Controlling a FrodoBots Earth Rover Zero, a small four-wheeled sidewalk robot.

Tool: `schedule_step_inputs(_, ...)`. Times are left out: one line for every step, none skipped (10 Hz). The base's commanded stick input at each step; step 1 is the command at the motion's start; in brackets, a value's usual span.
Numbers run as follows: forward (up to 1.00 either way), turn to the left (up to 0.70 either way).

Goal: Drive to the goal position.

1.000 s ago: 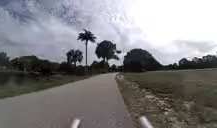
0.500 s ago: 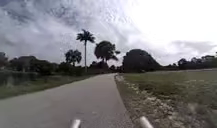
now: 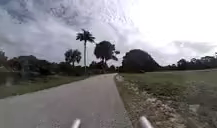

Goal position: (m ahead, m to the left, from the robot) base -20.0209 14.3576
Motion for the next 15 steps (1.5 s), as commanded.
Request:
schedule_step_inputs(0.04, 0.50)
schedule_step_inputs(0.04, 0.50)
schedule_step_inputs(0.04, 0.50)
schedule_step_inputs(0.04, 0.50)
schedule_step_inputs(0.04, 0.50)
schedule_step_inputs(0.04, 0.50)
schedule_step_inputs(0.04, 0.50)
schedule_step_inputs(0.04, 0.50)
schedule_step_inputs(0.04, 0.50)
schedule_step_inputs(0.04, 0.50)
schedule_step_inputs(0.04, 0.50)
schedule_step_inputs(0.04, 0.50)
schedule_step_inputs(0.04, 0.50)
schedule_step_inputs(0.04, 0.50)
schedule_step_inputs(0.04, 0.50)
